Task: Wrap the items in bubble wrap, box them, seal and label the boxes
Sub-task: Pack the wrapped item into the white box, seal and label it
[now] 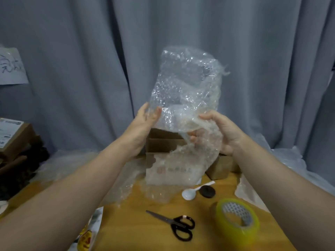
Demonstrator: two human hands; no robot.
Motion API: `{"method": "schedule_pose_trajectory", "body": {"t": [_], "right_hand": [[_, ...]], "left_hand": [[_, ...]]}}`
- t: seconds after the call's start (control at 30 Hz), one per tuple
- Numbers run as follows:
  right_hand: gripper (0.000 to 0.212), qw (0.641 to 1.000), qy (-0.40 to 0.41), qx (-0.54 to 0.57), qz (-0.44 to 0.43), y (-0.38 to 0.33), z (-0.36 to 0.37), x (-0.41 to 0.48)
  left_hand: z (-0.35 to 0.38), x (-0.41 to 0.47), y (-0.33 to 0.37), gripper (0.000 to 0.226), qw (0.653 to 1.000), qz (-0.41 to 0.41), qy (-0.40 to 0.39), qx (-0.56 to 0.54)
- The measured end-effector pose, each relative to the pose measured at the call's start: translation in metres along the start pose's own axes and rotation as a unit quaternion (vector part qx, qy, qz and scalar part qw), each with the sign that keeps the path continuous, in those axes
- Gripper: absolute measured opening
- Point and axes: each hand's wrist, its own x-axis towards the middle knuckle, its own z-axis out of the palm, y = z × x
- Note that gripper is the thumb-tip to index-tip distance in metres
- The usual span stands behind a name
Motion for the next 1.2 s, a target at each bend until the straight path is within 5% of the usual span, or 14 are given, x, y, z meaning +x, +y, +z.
{"method": "schedule_pose_trajectory", "body": {"t": [0.13, 0.2, 0.3, 0.4, 0.57, 0.67, 0.73, 0.8, 0.87, 0.9, 0.97, 1.07, 1.13, 1.2], "right_hand": [[0.054, 0.99, 0.092, -0.072, -0.083, 0.003, -0.016, 0.004], [0.054, 0.964, 0.217, -0.033, -0.15, 0.004, -0.023, 0.006], [0.057, 0.929, 0.313, -0.024, -0.194, 0.006, -0.038, 0.006], [0.047, 0.904, 0.362, -0.148, -0.176, 0.009, -0.048, 0.006], [0.041, 0.807, 0.435, -0.324, -0.234, 0.013, -0.046, 0.014], [0.064, 0.774, 0.291, -0.482, -0.29, 0.011, -0.025, 0.007], [0.088, 0.798, 0.137, -0.537, -0.237, 0.012, -0.005, 0.006], [0.082, 0.783, 0.079, -0.587, -0.19, 0.015, 0.0, 0.014], [0.029, 0.752, 0.094, -0.622, -0.197, 0.014, 0.001, 0.022], [0.019, 0.743, 0.111, -0.627, -0.207, 0.012, 0.0, 0.025], [0.036, 0.701, 0.132, -0.661, -0.231, 0.008, 0.003, 0.027], [0.027, 0.645, 0.162, -0.697, -0.269, 0.0, 0.013, 0.031], [0.028, 0.629, 0.184, -0.72, -0.229, -0.006, 0.013, 0.034], [0.037, 0.617, 0.199, -0.733, -0.206, -0.011, 0.013, 0.034]], "left_hand": [[0.01, 0.004, 0.007, 0.022, 0.995, 0.059, 0.081, 0.017], [0.007, 0.005, 0.009, 0.013, 0.984, 0.083, 0.148, 0.047], [0.0, 0.0, 0.015, 0.013, 0.961, 0.133, 0.206, 0.128], [-0.013, 0.001, 0.017, 0.017, 0.944, 0.159, 0.224, 0.182], [-0.017, 0.005, 0.031, 0.018, 0.93, 0.173, 0.212, 0.245], [-0.009, 0.005, 0.045, 0.018, 0.941, 0.181, 0.175, 0.226], [-0.002, 0.005, 0.051, 0.017, 0.949, 0.176, 0.149, 0.215], [-0.001, 0.006, 0.055, 0.02, 0.942, 0.176, 0.138, 0.251], [-0.009, 0.009, 0.057, 0.032, 0.894, 0.178, 0.161, 0.379], [-0.014, 0.01, 0.056, 0.038, 0.863, 0.172, 0.176, 0.44], [-0.021, 0.01, 0.056, 0.046, 0.842, 0.157, 0.197, 0.478], [-0.021, 0.005, 0.058, 0.078, 0.866, 0.162, 0.178, 0.438], [-0.022, 0.002, 0.059, 0.1, 0.818, 0.192, 0.131, 0.527], [-0.024, 0.001, 0.057, 0.095, 0.722, 0.202, 0.083, 0.656]]}}
